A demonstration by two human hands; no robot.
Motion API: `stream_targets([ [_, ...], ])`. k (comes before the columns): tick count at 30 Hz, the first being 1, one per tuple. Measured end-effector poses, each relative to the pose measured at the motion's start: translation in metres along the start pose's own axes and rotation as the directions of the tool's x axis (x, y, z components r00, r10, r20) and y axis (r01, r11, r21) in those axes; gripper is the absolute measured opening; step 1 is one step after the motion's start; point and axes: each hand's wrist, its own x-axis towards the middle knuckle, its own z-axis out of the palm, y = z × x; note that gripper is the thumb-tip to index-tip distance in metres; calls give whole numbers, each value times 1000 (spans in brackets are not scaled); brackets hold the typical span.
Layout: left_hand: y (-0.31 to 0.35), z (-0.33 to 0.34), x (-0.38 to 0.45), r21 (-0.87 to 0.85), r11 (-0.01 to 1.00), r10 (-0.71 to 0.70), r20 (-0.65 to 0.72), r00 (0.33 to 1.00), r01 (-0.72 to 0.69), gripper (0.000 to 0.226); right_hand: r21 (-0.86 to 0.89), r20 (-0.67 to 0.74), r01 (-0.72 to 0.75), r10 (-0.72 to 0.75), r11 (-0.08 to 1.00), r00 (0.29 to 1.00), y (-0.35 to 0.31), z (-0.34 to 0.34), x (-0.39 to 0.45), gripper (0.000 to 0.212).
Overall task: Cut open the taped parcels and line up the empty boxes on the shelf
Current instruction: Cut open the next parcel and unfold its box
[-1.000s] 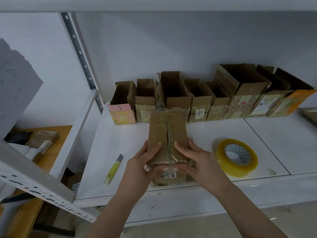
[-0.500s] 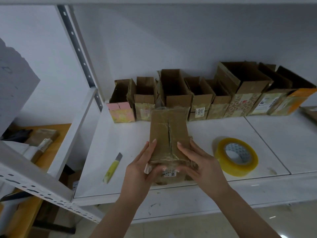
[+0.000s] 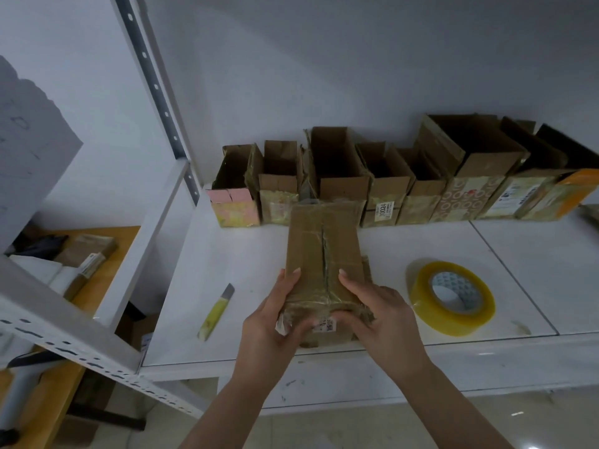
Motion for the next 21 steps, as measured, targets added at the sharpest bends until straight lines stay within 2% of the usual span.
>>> stream_targets([
  [2,1,3,0,-6,1000,-22,-48,999,21,66,-18,-45,-3,2,1000,999,-4,4,1,62],
  [4,2,5,0,-9,999,-33,-60,998,33,65,-14,-31,-9,9,1000,999,-5,4,2,61],
  [8,2,6,0,-22,997,-68,-39,997,68,65,136,151,-168,147,976,978,-7,0,2,67],
  [11,8,4,-1,-42,996,-73,9,997,74,84,183,152,-228,201,956,968,-17,-6,7,65],
  [13,19,0,2,-117,990,-77,17,997,79,90,185,127,-243,222,952,967,-27,-17,16,68],
  [16,42,-5,14,-135,988,-82,-65,995,72,67,207,131,-302,279,931,951,-42,-36,31,71],
  [18,56,-7,21,-140,987,-97,-136,986,78,54,207,129,-333,312,920,941,-49,-45,37,65],
  [21,75,-10,27,-103,992,-87,-122,989,75,54,218,124,-378,359,900,925,-57,-54,41,53],
])
